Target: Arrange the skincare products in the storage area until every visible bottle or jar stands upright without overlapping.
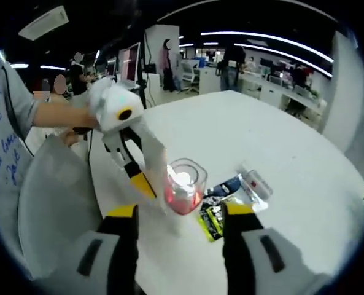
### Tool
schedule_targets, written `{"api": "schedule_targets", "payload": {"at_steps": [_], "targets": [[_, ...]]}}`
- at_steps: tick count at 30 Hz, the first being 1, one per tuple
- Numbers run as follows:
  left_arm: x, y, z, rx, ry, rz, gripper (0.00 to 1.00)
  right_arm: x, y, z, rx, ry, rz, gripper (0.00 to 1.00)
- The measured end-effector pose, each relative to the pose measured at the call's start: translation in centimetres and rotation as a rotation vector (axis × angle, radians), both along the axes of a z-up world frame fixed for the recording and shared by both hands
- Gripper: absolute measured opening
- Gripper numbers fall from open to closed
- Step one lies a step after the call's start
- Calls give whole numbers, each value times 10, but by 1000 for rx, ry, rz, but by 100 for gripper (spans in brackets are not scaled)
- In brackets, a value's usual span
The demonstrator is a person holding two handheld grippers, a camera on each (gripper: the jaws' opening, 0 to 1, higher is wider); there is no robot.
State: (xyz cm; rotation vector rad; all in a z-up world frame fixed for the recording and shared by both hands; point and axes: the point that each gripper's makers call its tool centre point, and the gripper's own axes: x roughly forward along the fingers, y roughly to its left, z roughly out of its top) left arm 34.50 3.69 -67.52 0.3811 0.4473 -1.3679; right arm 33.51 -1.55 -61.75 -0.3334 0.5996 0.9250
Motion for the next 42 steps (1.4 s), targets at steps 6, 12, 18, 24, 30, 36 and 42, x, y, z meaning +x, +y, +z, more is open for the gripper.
{"api": "schedule_targets", "payload": {"at_steps": [6,12,18,24,30,36,42], "targets": [[1,-3,0,0,1,-1,15,-4,4,-10,21,25,-14,49],[1,-5,0,0,1,1,15,-1,7,-20,26,31,-39,42],[1,-6,0,-2,0,5,15,3,6,-26,31,38,-70,35],[1,-7,0,-2,-6,3,16,8,4,-28,31,40,-95,29],[0,-7,-1,0,-21,-15,16,9,3,-28,35,46,-102,28],[0,-7,-3,8,-22,-16,17,8,2,-29,37,51,-103,27],[0,-7,-2,13,-21,-21,16,8,2,-29,35,52,-103,27]]}}
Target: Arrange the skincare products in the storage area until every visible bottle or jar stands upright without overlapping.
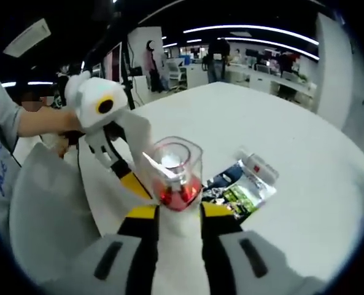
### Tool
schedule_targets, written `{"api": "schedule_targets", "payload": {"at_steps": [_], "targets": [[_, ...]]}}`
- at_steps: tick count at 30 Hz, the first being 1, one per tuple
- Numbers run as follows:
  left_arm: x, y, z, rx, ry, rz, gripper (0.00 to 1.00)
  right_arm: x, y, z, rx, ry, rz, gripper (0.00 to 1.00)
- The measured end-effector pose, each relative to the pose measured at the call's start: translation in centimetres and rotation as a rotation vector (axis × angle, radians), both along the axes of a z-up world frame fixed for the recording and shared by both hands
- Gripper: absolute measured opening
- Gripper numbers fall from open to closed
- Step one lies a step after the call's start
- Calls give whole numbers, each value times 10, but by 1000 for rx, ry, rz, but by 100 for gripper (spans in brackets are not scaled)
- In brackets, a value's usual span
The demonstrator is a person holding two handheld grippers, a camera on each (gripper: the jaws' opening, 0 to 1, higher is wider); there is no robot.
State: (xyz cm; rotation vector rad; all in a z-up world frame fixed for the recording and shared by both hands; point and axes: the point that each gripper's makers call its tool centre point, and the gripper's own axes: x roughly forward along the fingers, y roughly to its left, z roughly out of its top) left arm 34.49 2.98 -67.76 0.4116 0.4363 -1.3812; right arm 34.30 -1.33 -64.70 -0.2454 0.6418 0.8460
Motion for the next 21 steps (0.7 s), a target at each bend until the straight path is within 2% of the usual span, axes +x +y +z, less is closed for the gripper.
{"api": "schedule_targets", "payload": {"at_steps": [18,21], "targets": [[-1,2,-2,1,13,-36,17,0,-2,-2,-9,4,0,27],[-1,5,-11,40,10,-37,17,-1,-2,-2,-9,7,-1,27]]}}
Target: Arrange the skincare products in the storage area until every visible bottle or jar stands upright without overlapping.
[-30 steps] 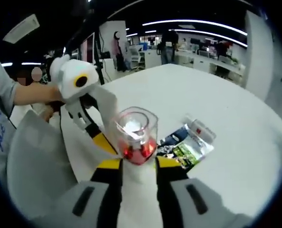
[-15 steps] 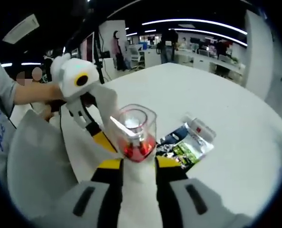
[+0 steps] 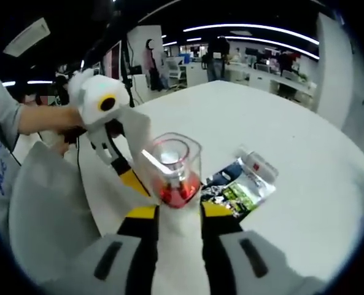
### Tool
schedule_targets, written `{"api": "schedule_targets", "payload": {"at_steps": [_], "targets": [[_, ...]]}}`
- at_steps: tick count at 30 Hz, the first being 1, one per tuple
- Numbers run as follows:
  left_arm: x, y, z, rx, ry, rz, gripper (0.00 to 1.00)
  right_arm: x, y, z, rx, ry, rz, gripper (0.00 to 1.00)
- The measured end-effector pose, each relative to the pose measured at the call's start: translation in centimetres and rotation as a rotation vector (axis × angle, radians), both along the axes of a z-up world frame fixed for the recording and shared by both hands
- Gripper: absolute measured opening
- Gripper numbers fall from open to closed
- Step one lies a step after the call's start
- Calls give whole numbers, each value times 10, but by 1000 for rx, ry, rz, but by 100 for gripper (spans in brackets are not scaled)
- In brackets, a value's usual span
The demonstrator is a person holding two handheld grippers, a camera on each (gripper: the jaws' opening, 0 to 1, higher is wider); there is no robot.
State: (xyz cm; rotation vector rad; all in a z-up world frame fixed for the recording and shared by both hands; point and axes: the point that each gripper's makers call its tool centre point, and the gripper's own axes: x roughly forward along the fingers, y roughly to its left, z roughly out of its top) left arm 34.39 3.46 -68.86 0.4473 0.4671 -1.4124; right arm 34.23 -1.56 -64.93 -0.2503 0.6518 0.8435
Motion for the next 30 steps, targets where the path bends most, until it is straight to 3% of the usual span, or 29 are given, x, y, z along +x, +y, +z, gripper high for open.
{"api": "schedule_targets", "payload": {"at_steps": [30], "targets": [[1,7,-2,40,-24,-1,17,-2,1,1,-9,2,4,26]]}}
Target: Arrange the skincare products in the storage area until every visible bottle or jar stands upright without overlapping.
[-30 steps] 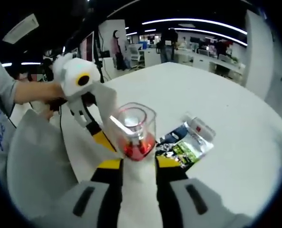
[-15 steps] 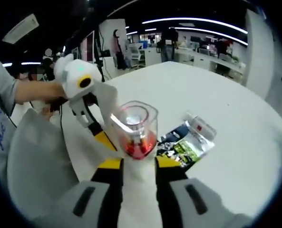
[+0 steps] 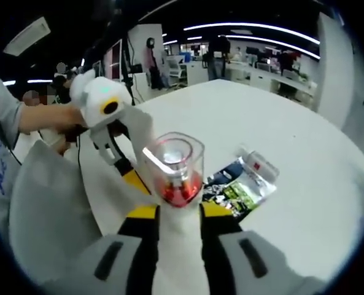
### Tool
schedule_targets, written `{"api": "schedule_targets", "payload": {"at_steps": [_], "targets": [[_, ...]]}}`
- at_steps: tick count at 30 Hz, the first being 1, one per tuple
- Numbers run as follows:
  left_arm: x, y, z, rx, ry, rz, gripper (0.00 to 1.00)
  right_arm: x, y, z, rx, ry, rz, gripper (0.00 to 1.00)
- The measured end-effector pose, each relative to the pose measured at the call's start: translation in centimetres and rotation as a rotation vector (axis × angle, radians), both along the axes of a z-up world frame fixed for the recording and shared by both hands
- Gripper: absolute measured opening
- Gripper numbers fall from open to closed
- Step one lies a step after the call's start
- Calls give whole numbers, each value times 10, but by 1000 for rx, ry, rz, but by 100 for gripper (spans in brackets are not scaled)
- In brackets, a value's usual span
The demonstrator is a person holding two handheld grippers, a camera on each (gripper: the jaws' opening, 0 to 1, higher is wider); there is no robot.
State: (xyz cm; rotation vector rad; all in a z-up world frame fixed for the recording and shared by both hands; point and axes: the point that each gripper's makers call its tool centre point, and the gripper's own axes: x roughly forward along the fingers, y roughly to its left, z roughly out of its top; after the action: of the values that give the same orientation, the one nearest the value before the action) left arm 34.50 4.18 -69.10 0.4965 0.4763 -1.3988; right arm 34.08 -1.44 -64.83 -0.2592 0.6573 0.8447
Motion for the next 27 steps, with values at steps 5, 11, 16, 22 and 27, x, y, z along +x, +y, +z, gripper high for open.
{"api": "schedule_targets", "payload": {"at_steps": [5,11,16,22,27], "targets": [[2,6,5,-1,-13,22,20,1,0,1,3,-6,-5,26],[3,16,11,3,-21,73,25,2,-3,2,3,-12,-19,27],[7,29,16,14,-32,140,32,3,-5,3,0,-18,-23,27],[7,47,26,17,-52,206,39,0,-8,8,-8,-37,-28,33],[6,61,30,39,-69,259,45,-2,-10,15,-6,-45,-46,39]]}}
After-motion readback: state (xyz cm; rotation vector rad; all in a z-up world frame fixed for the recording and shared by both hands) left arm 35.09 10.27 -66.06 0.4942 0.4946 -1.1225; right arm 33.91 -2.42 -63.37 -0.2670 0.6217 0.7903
